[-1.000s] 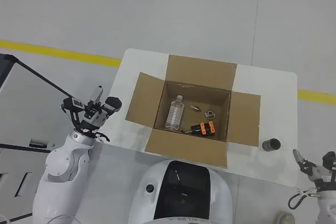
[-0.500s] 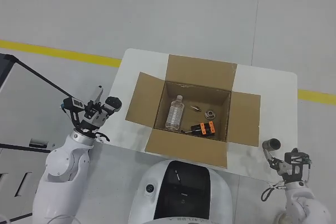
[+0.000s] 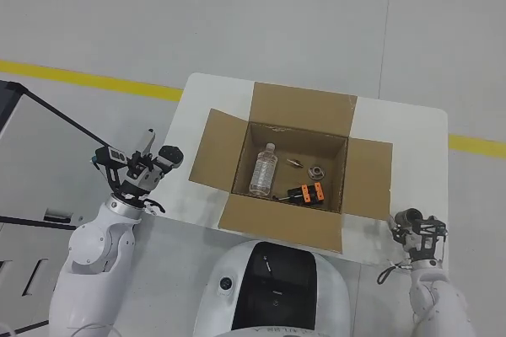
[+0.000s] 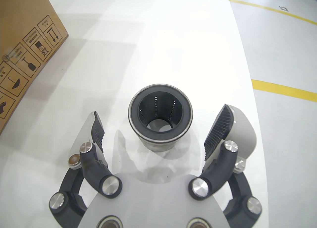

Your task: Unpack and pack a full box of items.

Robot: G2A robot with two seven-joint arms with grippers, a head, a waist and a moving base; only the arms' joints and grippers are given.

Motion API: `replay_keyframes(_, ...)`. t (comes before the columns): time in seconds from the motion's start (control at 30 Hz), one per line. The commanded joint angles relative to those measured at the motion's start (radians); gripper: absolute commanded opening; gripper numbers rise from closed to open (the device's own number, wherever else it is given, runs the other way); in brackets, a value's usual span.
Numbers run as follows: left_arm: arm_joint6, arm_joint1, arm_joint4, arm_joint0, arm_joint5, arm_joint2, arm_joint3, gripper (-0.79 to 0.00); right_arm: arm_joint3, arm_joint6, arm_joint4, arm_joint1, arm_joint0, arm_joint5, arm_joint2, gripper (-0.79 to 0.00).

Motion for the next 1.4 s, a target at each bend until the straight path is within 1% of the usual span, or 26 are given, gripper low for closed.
replay_keyframes(0.0,0.0,0.0,0.0,0.0,0.0,0.0,0.0,0.0,0.016,0.001,0.005,0.001,0.014,-0.001,-0.004,-0.065)
replay_keyframes(0.03,0.0,0.0,0.0,0.0,0.0,0.0,0.0,0.0,0.023,-0.002,0.004,0.002,0.021,0.0,-0.007,-0.114)
replay_keyframes(0.07,0.0,0.0,0.0,0.0,0.0,0.0,0.0,0.0,0.03,-0.003,0.003,0.003,0.026,0.001,-0.009,-0.231)
replay_keyframes(0.1,0.0,0.0,0.0,0.0,0.0,0.0,0.0,0.0,0.035,-0.007,0.001,0.003,0.03,0.001,-0.012,-0.4)
replay_keyframes(0.17,0.0,0.0,0.0,0.0,0.0,0.0,0.0,0.0,0.045,-0.021,-0.004,0.005,0.036,-0.002,-0.018,-0.462)
replay_keyframes(0.23,0.0,0.0,0.0,0.0,0.0,0.0,0.0,0.0,0.055,-0.031,-0.001,0.006,0.04,0.0,-0.022,-0.585)
replay_keyframes(0.27,0.0,0.0,0.0,0.0,0.0,0.0,0.0,0.0,0.057,-0.036,-0.001,0.006,0.042,0.0,-0.024,-0.742)
replay_keyframes(0.3,0.0,0.0,0.0,0.0,0.0,0.0,0.0,0.0,0.057,-0.043,-0.008,0.007,0.04,0.009,-0.025,-0.785)
replay_keyframes(0.57,0.0,0.0,0.0,0.0,0.0,0.0,0.0,0.0,0.045,-0.068,-0.003,0.01,0.017,0.005,-0.042,-0.785)
replay_keyframes(0.73,0.0,0.0,0.0,0.0,0.0,0.0,0.0,0.0,0.006,-0.082,0.015,0.015,-0.007,0.008,-0.026,-0.785)
replay_keyframes(0.83,0.0,0.0,0.0,0.0,0.0,0.0,0.0,0.0,-0.053,-0.071,0.054,0.02,-0.027,-0.009,0.004,-0.785)
replay_keyframes(0.9,0.0,0.0,0.0,0.0,0.0,0.0,0.0,0.0,-0.13,-0.055,0.08,0.025,-0.052,-0.031,0.039,-0.785)
replay_keyframes(1.0,0.0,0.0,0.0,0.0,0.0,0.0,0.0,0.0,-0.283,0.025,0.145,0.036,-0.083,-0.075,0.112,-0.785)
replay_keyframes(1.1,0.0,0.0,0.0,0.0,0.0,0.0,0.0,0.0,-0.446,0.145,0.238,0.045,-0.096,-0.12,0.186,-0.785)
replay_keyframes(1.2,0.0,0.0,0.0,0.0,0.0,0.0,0.0,0.0,-0.596,0.28,0.34,0.053,-0.087,-0.161,0.231,-0.785)
replay_keyframes(1.27,0.0,0.0,0.0,0.0,0.0,0.0,0.0,0.0,-0.688,0.347,0.395,0.056,-0.079,-0.183,0.229,-0.785)
replay_keyframes(1.37,0.0,0.0,0.0,0.0,0.0,0.0,0.0,0.0,-0.808,0.438,0.44,0.057,-0.067,-0.192,0.176,-0.785)
